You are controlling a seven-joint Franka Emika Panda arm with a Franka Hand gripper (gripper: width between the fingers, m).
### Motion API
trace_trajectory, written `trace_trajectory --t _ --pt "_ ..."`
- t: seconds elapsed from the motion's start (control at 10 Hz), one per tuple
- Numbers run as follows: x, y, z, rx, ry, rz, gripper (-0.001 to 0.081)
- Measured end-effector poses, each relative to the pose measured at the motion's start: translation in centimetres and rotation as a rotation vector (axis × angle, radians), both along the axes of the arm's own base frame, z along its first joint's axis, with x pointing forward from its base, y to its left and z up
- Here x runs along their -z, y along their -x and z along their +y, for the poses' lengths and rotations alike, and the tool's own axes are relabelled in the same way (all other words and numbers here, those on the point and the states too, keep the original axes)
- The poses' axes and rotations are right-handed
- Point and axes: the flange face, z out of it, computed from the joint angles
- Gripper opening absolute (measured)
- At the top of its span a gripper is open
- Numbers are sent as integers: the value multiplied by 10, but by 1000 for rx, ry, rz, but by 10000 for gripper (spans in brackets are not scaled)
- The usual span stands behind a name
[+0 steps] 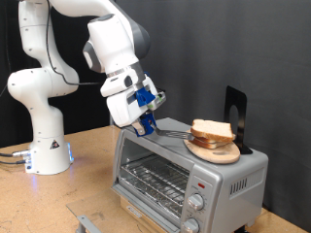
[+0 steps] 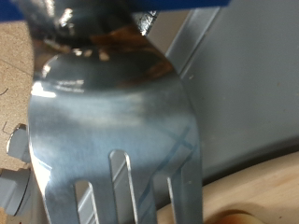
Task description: Make a piece of toast with the oven
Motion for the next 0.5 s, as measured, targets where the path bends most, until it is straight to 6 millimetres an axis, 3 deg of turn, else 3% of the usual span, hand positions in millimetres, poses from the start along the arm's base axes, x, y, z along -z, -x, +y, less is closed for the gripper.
trace_trajectory --t 0.5 --pt "-9 5 -6 0 -9 -6 363"
